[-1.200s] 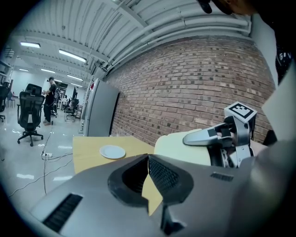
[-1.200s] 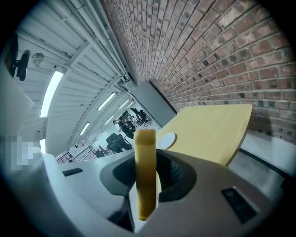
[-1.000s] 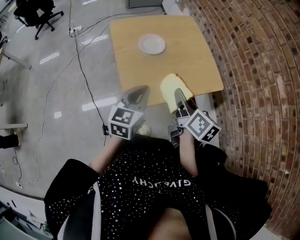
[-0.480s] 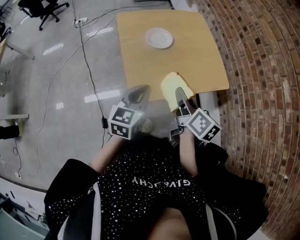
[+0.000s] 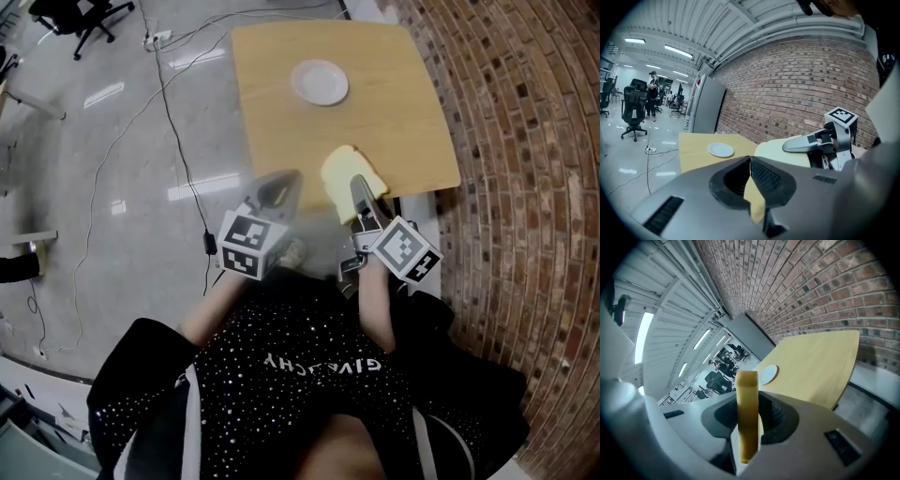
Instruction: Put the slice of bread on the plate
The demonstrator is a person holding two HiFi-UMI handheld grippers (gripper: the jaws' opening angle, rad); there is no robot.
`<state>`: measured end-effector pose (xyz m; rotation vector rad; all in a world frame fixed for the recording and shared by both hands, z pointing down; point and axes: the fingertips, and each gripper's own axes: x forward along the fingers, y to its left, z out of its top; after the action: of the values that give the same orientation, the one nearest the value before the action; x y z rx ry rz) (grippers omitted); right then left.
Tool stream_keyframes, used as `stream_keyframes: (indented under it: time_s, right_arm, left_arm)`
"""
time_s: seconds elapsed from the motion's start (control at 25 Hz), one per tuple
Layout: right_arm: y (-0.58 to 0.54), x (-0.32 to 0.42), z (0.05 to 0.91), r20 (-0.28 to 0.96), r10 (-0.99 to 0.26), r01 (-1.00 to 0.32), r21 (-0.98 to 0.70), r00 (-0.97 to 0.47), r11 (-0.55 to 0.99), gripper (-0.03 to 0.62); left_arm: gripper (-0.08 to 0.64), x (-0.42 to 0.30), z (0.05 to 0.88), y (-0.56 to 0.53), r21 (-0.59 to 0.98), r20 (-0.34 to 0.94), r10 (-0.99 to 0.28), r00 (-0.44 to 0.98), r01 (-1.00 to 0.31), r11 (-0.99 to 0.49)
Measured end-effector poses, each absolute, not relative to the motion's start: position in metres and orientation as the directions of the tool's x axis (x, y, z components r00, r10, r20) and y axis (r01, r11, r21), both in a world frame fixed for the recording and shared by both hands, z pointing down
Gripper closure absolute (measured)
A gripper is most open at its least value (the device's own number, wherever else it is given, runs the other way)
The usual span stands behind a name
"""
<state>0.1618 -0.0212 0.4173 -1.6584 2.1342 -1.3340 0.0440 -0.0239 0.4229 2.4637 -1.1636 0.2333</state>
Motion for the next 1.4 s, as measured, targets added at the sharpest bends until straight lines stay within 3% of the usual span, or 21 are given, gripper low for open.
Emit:
stream_keyframes:
  time_s: [1.08,1.4]
  right_arm:
    - [-0.192,0.153,0.439,0.527,-0.821,-0.726,-0.65,-0.22,-0.223,0.497]
    - [-0.234,0.154,0.44,0.491,-0.816,-0.687,-0.707,-0.305,-0.169,0.497]
  left_arm:
    - [0.549,0.018,0.445,-0.206,0.337,0.367,-0.553,0.748,-0.66,-0.671]
    - [0.549,0.029,0.465,-0.223,0.343,0.371,-0.554,0.746,-0.664,-0.664]
